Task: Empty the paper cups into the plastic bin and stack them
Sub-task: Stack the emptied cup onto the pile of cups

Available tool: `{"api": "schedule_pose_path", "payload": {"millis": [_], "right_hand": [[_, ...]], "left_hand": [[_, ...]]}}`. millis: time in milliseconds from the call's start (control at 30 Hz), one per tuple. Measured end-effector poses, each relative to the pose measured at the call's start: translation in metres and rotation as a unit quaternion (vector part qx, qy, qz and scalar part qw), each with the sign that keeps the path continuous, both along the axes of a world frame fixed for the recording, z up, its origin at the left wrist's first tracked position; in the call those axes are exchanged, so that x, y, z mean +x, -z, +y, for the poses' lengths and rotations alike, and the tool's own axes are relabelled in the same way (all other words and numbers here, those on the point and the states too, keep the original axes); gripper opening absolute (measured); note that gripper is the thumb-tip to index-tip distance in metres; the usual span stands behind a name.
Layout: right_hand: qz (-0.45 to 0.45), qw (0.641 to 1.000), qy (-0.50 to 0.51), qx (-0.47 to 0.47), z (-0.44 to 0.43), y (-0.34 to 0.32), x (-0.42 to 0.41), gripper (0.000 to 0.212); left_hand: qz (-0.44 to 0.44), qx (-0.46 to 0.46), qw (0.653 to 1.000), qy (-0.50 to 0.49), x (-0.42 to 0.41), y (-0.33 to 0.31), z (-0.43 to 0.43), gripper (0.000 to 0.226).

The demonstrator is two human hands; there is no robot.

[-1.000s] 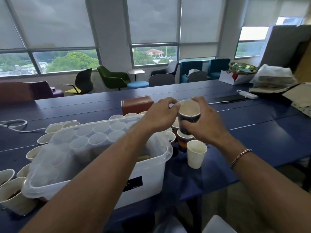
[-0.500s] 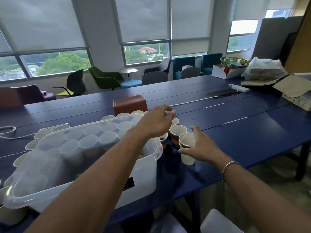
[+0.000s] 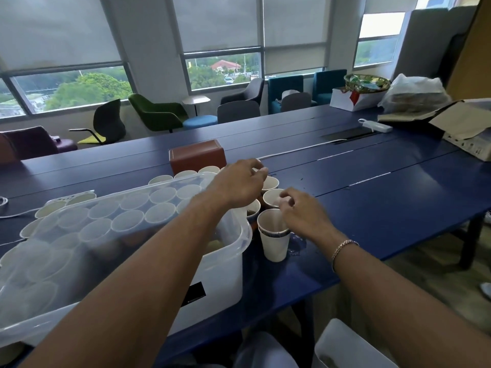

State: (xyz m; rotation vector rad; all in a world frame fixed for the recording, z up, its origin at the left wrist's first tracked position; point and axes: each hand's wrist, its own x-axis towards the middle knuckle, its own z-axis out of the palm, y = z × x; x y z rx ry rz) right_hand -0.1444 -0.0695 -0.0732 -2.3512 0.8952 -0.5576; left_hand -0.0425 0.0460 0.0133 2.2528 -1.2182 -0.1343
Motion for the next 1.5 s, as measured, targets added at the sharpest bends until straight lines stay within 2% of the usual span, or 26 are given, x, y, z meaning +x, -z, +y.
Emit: {"api": "schedule_pose_path", "payload": {"millis": [167,267,400,500,567,633,733,867,967,1000,1067,1167,1267,1367,1500], "right_hand": [[0.14,0.987,-0.05,0.052,-0.025,0.002,0.014,0.037],[0.168,0.982,-0.068,0.061,-0.032,-0.003,0.018,0.031],[0.196,0.978,-0.068,0.009,-0.036,-0.014,0.016,0.028],[0.187,0.98,-0.065,-0.016,-0.034,-0.031,0.009,0.024],[0.177,0.98,-0.072,-0.046,-0.03,-0.052,0.003,0.032],[0.156,0.981,-0.069,-0.093,-0.025,-0.075,-0.002,0.037],[0.106,0.979,-0.05,-0.169,-0.012,-0.109,-0.002,0.032],[0.038,0.97,-0.066,-0.23,0.024,-0.153,0.006,0.038],[-0.002,0.962,-0.098,-0.256,0.054,-0.173,0.017,0.04],[-0.011,0.959,-0.106,-0.264,0.063,-0.176,0.02,0.04],[-0.029,0.954,-0.116,-0.275,0.079,-0.176,0.03,0.04],[-0.082,0.967,-0.13,-0.203,0.098,-0.165,0.046,0.06],[-0.109,0.979,-0.174,-0.018,0.117,-0.151,0.062,0.084],[-0.083,0.95,-0.244,0.175,0.133,-0.136,0.076,0.077],[-0.094,0.914,-0.28,0.28,0.144,-0.116,0.089,0.068]], "left_hand": [[0.002,0.006,1.0,-0.007,0.003,0.0,-0.004,0.035],[0.002,0.007,1.0,-0.006,0.004,0.001,-0.004,0.034],[-0.005,0.008,1.0,-0.004,0.008,0.003,-0.004,0.031],[-0.003,0.006,1.0,-0.002,0.008,0.002,-0.005,0.032],[-0.006,0.005,1.0,-0.011,0.008,0.002,-0.005,0.034],[-0.023,0.0,0.999,-0.034,0.008,0.0,-0.004,0.036],[-0.048,-0.038,0.995,-0.073,0.009,-0.01,0.0,0.039],[0.006,-0.118,0.986,-0.12,0.013,-0.038,0.015,0.05],[0.102,-0.184,0.968,-0.139,0.022,-0.062,0.034,0.041],[0.108,-0.193,0.964,-0.146,0.025,-0.069,0.041,0.037],[0.058,-0.178,0.968,-0.168,0.031,-0.077,0.06,0.034],[0.034,-0.181,0.962,-0.2,0.041,-0.08,0.089,0.034],[0.035,-0.188,0.956,-0.225,0.053,-0.079,0.116,0.032],[0.045,-0.18,0.955,-0.232,0.058,-0.077,0.136,0.034],[0.062,-0.175,0.959,-0.212,0.06,-0.067,0.153,0.036]]}}
